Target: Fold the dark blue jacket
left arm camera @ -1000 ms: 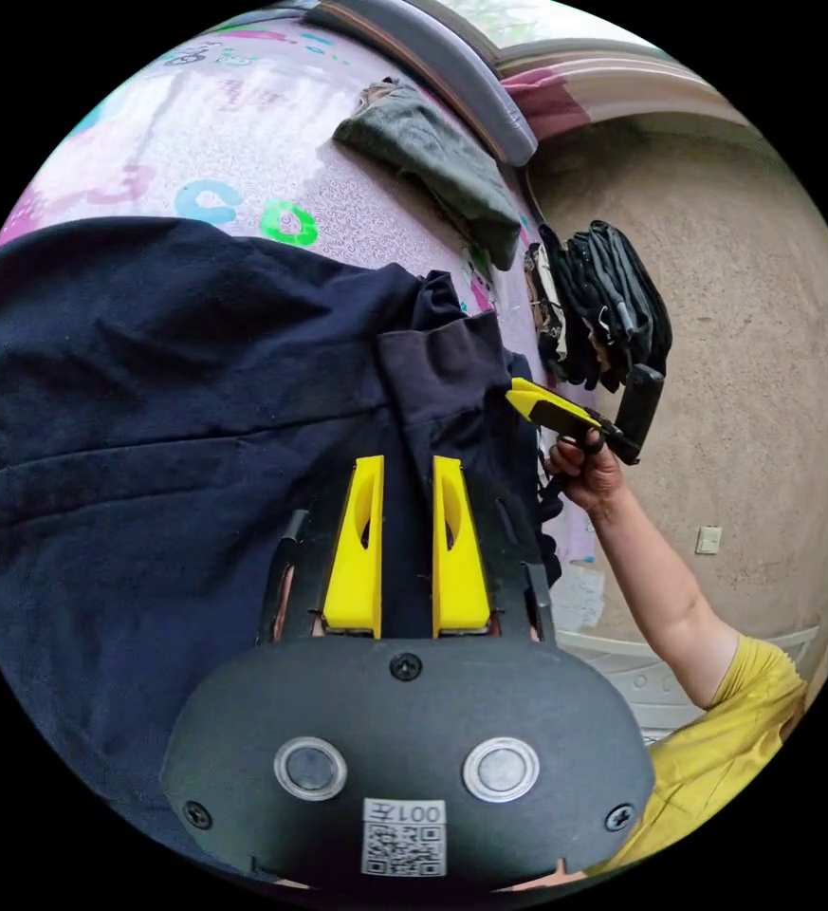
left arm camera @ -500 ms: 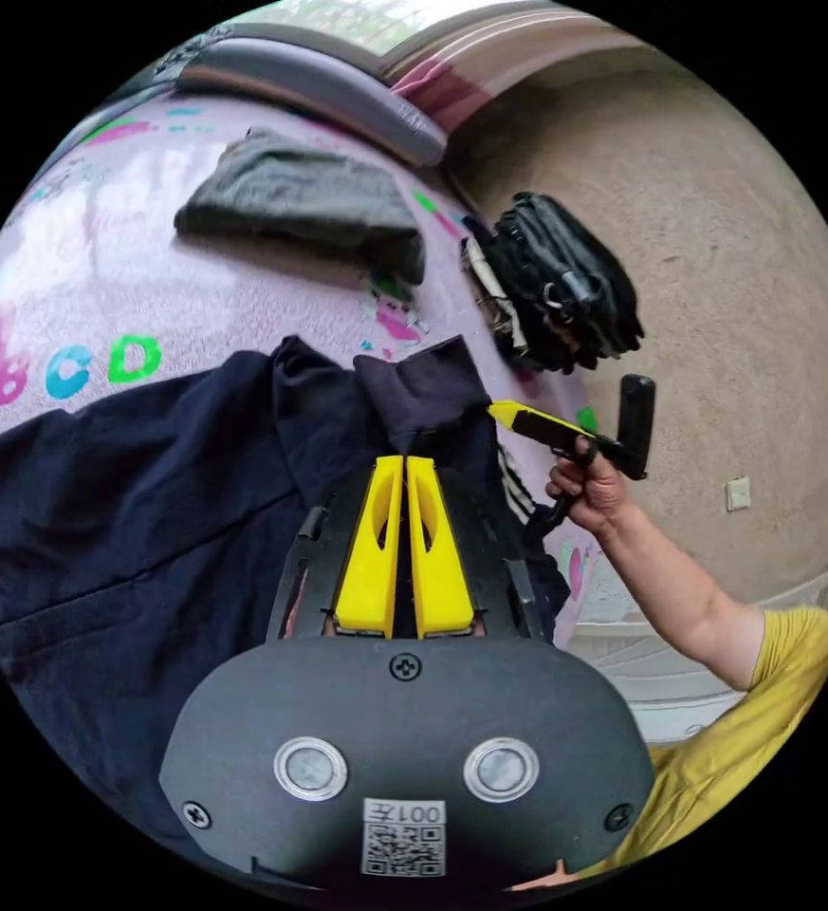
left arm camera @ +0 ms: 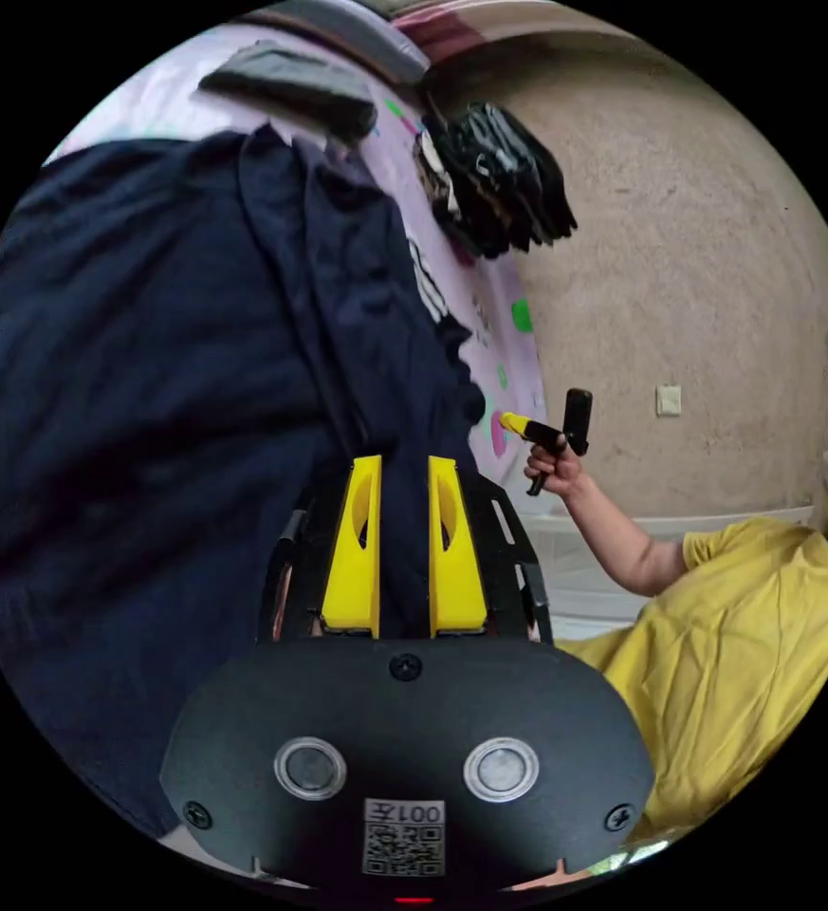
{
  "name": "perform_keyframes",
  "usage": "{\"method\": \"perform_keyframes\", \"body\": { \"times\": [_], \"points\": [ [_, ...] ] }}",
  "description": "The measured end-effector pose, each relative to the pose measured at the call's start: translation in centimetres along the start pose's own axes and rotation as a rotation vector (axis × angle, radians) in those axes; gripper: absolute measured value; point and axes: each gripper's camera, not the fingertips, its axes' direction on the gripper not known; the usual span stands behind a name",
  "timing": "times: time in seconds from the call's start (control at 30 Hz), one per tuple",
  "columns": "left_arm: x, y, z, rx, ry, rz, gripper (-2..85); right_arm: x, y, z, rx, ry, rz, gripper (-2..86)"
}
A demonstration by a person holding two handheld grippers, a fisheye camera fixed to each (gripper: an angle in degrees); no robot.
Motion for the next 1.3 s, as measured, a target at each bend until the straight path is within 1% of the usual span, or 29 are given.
{"method": "perform_keyframes", "body": {
  "times": [0.07,0.13,0.2,0.27,0.37,0.47,0.53,0.6,0.7,0.77,0.9,0.97,1.07,1.17,1.3],
  "points": [
    [0.3,3.0,1.7,-0.057,0.01,-0.012,3.8,-0.7,3.6,0.6,-0.072,0.065,0.015,4.8],
    [0.5,5.7,3.8,-0.106,-0.009,-0.028,3.8,-0.6,5.2,1.4,-0.127,0.076,0.025,5.9],
    [0.3,6.9,5.1,-0.119,-0.019,-0.048,3.7,-0.1,6.2,2.2,-0.167,0.056,0.04,6.7],
    [0.0,7.7,6.0,-0.104,-0.036,-0.069,3.6,0.6,6.8,3.0,-0.195,0.003,0.049,7.5],
    [-0.5,8.5,6.4,-0.046,-0.067,-0.103,2.8,1.1,7.1,3.5,-0.217,-0.016,0.043,8.1],
    [-0.9,9.1,5.9,0.018,-0.088,-0.132,2.6,1.9,7.0,3.2,-0.205,-0.052,0.05,8.6],
    [-0.8,10.0,4.7,0.099,-0.128,-0.145,2.7,2.2,6.9,2.8,-0.202,-0.066,0.047,8.7],
    [-0.6,10.5,4.3,0.114,-0.144,-0.131,3.1,2.4,6.8,2.3,-0.19,-0.073,0.047,8.9],
    [-0.8,10.7,5.9,0.027,-0.142,-0.118,3.5,2.8,6.5,2.0,-0.169,-0.121,0.051,8.1],
    [-0.8,10.7,6.8,0.011,-0.152,-0.105,2.8,2.6,6.2,2.1,-0.182,-0.135,0.03,5.1],
    [-0.5,11.0,7.0,0.025,-0.159,-0.063,-0.8,1.2,5.7,0.4,-0.17,-0.099,-0.037,1.7],
    [-0.4,11.4,6.4,0.019,-0.179,-0.053,-1.3,0.3,5.8,-0.9,-0.191,-0.04,-0.074,0.9],
    [-2.4,12.4,6.7,-0.011,-0.151,-0.131,-1.6,1.7,6.4,-0.5,-0.232,-0.05,-0.006,0.6],
    [-4.3,12.5,7.0,-0.007,-0.11,-0.214,-1.4,2.2,6.3,-0.8,-0.212,-0.108,0.046,0.8],
    [-6.7,13.2,6.1,-0.013,0.018,-0.299,-1.1,2.9,6.2,-3.2,-0.172,-0.145,0.097,1.0]
  ]
}}
